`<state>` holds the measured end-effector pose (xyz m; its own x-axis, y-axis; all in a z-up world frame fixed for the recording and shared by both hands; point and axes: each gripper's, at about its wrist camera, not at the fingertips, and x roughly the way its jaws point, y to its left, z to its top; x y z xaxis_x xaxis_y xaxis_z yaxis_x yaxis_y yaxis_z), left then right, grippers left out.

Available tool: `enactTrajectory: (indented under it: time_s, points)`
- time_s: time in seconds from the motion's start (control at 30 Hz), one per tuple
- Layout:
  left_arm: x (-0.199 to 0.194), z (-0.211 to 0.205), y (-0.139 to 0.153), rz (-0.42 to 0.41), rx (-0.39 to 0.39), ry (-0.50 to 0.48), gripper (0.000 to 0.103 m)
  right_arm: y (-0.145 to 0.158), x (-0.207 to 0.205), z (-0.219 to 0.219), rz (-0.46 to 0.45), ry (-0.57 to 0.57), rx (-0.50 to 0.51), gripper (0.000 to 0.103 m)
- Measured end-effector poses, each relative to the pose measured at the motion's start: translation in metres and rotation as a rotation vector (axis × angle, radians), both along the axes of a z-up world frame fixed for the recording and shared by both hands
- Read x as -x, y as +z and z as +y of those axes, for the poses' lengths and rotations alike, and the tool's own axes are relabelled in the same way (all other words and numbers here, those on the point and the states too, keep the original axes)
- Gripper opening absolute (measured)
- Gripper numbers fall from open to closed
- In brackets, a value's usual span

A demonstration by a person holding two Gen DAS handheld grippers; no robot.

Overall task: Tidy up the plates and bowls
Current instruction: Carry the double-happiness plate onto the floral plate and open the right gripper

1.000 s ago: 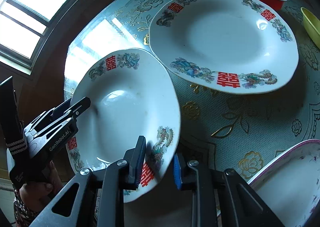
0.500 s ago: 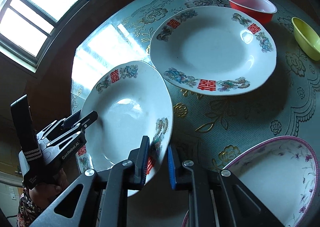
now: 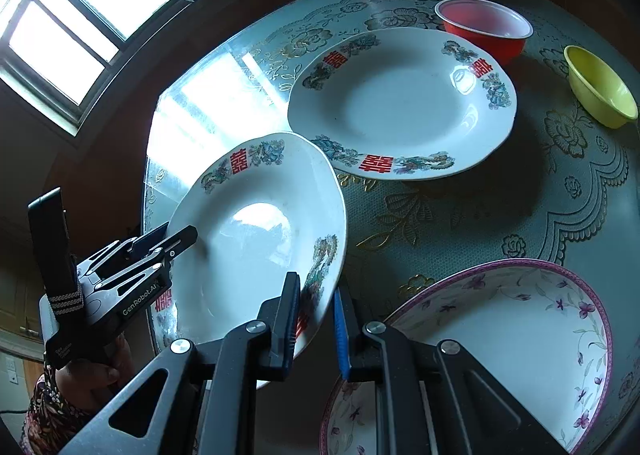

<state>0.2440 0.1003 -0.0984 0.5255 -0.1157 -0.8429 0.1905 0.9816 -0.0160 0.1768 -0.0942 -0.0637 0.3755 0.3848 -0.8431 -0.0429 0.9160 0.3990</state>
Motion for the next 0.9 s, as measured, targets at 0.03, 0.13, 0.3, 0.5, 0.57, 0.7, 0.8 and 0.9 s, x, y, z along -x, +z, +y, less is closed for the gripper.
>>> enactTrajectory:
  time_s: [0.03,0.13,0.3,0.5,0.57,0.7,0.8,0.9]
  points:
    - [0.001,-0.001,-0.001,0.001,0.005,0.001,0.035,0.001,0.001,0.0,-0.007,0.003,0.004,0.015]
    - [0.004,-0.004,0.0,-0.002,0.007,-0.001,0.035,0.003,0.009,-0.008,-0.017,0.012,0.012,0.015]
    - [0.009,-0.01,-0.001,0.002,0.018,-0.001,0.035,0.004,0.017,-0.015,-0.029,0.021,0.022,0.015]
    - [0.017,-0.017,0.0,-0.001,0.029,-0.005,0.035,0.008,0.028,-0.021,-0.044,0.034,0.033,0.015]
    - [0.02,-0.021,0.0,-0.008,0.026,-0.014,0.035,0.009,0.03,-0.024,-0.045,0.029,0.034,0.015]
    - [0.023,-0.026,0.002,-0.013,0.041,-0.02,0.035,0.013,0.034,-0.029,-0.058,0.028,0.037,0.015]
    - [0.025,-0.03,0.005,-0.024,0.047,-0.026,0.035,0.018,0.04,-0.033,-0.077,0.027,0.046,0.015]
    - [0.027,-0.036,0.01,-0.036,0.05,-0.037,0.035,0.024,0.045,-0.038,-0.096,0.023,0.051,0.015]
